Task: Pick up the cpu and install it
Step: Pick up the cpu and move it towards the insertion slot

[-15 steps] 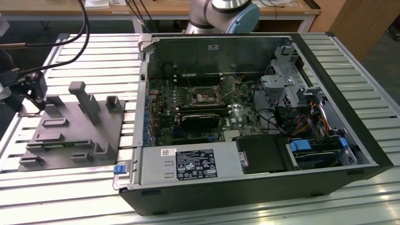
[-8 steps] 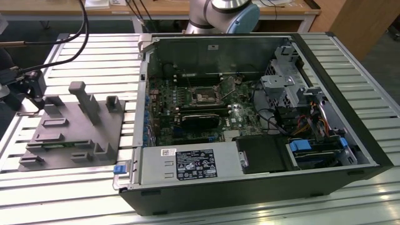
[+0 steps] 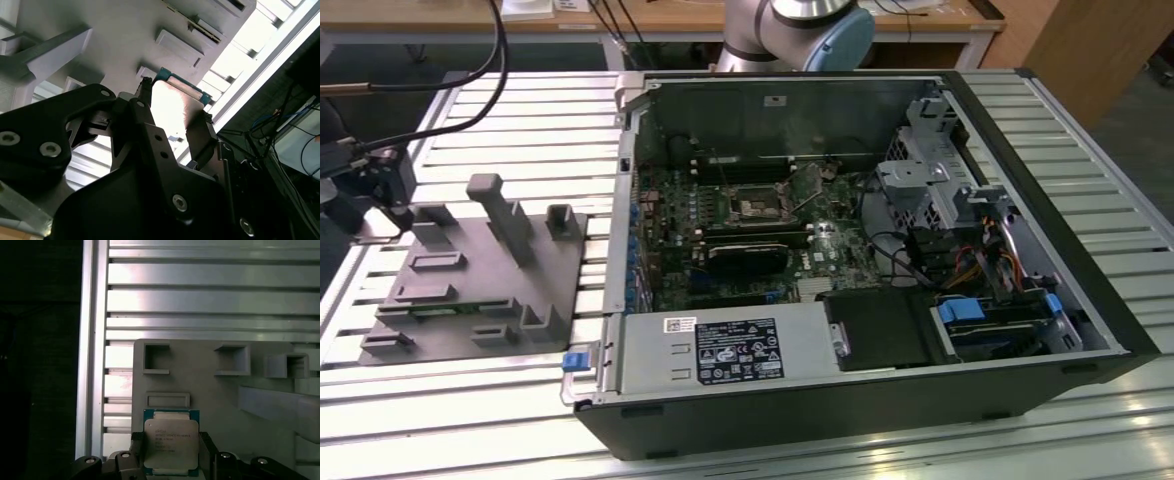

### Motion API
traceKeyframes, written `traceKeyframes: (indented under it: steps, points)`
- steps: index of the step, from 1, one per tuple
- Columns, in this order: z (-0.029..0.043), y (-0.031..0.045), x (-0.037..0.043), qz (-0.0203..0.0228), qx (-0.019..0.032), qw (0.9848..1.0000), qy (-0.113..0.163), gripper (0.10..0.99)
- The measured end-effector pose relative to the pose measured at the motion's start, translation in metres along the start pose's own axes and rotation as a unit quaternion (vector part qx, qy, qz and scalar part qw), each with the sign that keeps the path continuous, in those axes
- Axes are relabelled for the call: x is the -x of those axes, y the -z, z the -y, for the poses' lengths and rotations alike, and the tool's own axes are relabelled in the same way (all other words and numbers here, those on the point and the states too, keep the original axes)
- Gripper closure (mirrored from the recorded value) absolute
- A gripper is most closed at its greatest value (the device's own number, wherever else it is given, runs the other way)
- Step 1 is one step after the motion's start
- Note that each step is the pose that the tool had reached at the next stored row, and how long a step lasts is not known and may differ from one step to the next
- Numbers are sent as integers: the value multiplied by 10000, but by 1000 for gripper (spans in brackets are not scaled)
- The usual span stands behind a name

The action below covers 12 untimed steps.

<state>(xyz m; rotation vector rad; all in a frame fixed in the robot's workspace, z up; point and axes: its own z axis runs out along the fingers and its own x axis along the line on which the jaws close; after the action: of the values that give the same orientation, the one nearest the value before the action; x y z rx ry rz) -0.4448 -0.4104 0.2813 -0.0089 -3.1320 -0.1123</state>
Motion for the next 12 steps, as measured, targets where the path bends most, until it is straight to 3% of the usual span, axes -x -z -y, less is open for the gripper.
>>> traceKeyframes:
  steps: [12]
  points:
    - [-5,66,0,0,0,10000,0,561]
